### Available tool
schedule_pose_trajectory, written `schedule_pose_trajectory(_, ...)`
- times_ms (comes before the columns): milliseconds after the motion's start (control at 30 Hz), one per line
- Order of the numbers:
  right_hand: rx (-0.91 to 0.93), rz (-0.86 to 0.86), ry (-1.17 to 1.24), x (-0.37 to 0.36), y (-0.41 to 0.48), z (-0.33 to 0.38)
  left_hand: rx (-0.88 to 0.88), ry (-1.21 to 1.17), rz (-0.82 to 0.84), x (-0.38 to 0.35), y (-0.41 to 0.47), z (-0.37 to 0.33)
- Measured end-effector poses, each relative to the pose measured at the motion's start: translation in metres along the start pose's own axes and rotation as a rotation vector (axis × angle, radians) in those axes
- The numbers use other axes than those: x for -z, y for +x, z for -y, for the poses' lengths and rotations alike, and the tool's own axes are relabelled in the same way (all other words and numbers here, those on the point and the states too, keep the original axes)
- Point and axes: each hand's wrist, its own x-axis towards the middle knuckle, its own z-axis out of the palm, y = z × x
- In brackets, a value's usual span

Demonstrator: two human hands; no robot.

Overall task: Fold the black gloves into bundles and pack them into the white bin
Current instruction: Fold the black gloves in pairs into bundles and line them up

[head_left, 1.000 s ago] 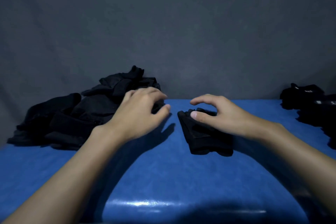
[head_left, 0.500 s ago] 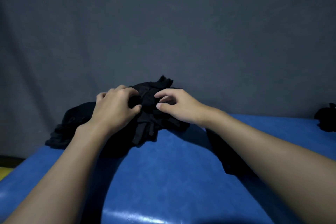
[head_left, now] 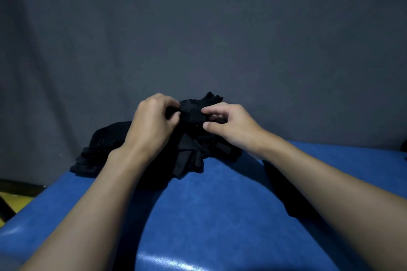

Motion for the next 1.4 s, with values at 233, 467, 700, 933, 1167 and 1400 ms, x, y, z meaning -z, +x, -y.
schedule_pose_trajectory(233,0.09,-0.202,-0.047,0.022,-0.022,0.004,-0.215,-0.143,-0.145,0.002,-0.009,-0.04)
schedule_pose_trajectory(467,0.135,-0.201,0.004,0.037,-0.053,0.012,-0.247,-0.253,-0.093,-0.009,-0.029,-0.07)
schedule_pose_trajectory(700,0.047,-0.277,0.224,0.068,-0.087,-0.002,-0.023,-0.643,0.14,-0.014,-0.036,-0.083)
schedule_pose_trajectory(933,0.034,-0.17,0.176,0.085,-0.111,-0.011,0.017,-0.795,0.268,-0.026,-0.043,-0.108)
schedule_pose_trajectory(1167,0.027,-0.277,0.297,0.085,-0.115,-0.013,0.04,-0.693,0.403,-0.02,-0.045,-0.102)
schedule_pose_trajectory(1400,0.023,-0.211,0.306,0.101,-0.121,-0.013,0.006,-0.703,0.289,-0.028,-0.04,-0.11)
